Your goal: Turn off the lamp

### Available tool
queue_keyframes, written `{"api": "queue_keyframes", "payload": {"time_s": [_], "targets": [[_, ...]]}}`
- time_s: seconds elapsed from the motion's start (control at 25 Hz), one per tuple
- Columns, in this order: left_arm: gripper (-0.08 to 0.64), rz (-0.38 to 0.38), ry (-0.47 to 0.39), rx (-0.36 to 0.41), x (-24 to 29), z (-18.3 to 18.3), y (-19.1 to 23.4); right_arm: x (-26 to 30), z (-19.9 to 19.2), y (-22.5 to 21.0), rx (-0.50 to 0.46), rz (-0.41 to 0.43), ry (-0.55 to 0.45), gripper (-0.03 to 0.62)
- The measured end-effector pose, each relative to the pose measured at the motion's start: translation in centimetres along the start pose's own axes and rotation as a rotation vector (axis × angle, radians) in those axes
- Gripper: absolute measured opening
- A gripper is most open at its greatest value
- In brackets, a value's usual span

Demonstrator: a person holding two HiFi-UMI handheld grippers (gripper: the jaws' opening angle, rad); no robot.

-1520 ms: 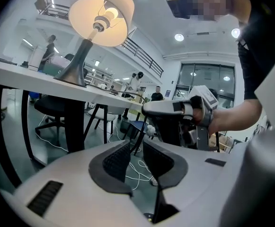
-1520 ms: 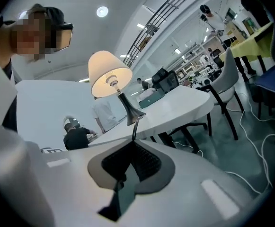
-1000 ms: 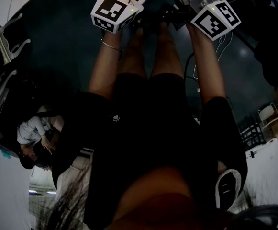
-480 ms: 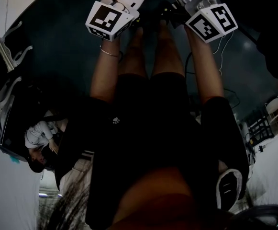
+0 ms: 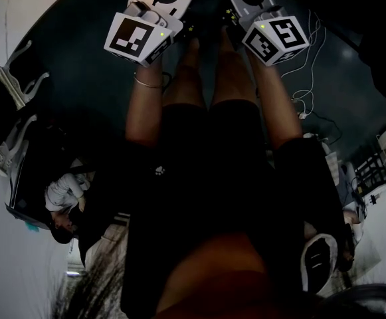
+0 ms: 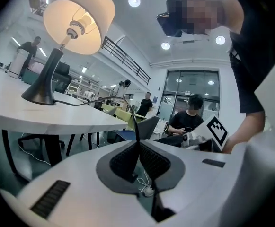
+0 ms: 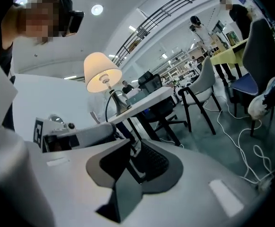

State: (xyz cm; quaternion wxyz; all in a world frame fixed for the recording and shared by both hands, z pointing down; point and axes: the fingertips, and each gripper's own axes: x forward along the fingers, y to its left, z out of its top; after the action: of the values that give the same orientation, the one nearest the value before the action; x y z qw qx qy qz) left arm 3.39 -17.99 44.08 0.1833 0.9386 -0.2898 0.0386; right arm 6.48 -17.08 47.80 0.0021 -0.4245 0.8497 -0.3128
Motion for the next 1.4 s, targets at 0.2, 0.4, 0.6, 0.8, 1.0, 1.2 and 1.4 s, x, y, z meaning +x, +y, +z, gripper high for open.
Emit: {"api": "queue_keyframes", "payload": {"time_s": [0.2, 0.4, 0.6, 0.8, 1.0, 1.2, 1.4], "targets": [[0.02, -0.023, -0.015, 0.026, 0.1, 0.8, -0.5, 1.5, -2.1, 0.7, -0.001, -0.007, 0.046, 0.099], [0.018, -0.046, -0.042, 0.005, 0.1, 1.6, -0.9, 2.5, -2.2, 0.2, 0.043, -0.037, 0.036, 0.11], [0.02, -0.068, -0.048, 0.015, -0.1, 1.6, -1.1, 2.2, -1.7, 0.0, 0.063, -0.014, 0.016, 0.066], [0.023, -0.111, -0.053, 0.042, -0.8, 1.1, -1.3, 2.1, -1.9, 0.4, 0.121, 0.032, 0.0, 0.063], [0.062, -0.123, 0.018, 0.073, -1.7, -1.1, -1.1, 1.4, -1.2, 0.3, 0.203, 0.071, -0.043, 0.063], [0.074, -0.082, 0.083, 0.056, -2.2, -4.9, 0.2, 0.5, -0.3, 0.7, 0.251, 0.13, -0.07, 0.063], [0.075, -0.077, 0.127, 0.035, -1.6, -7.6, 0.7, 0.0, 0.1, 1.0, 0.286, 0.169, -0.084, 0.063]]}}
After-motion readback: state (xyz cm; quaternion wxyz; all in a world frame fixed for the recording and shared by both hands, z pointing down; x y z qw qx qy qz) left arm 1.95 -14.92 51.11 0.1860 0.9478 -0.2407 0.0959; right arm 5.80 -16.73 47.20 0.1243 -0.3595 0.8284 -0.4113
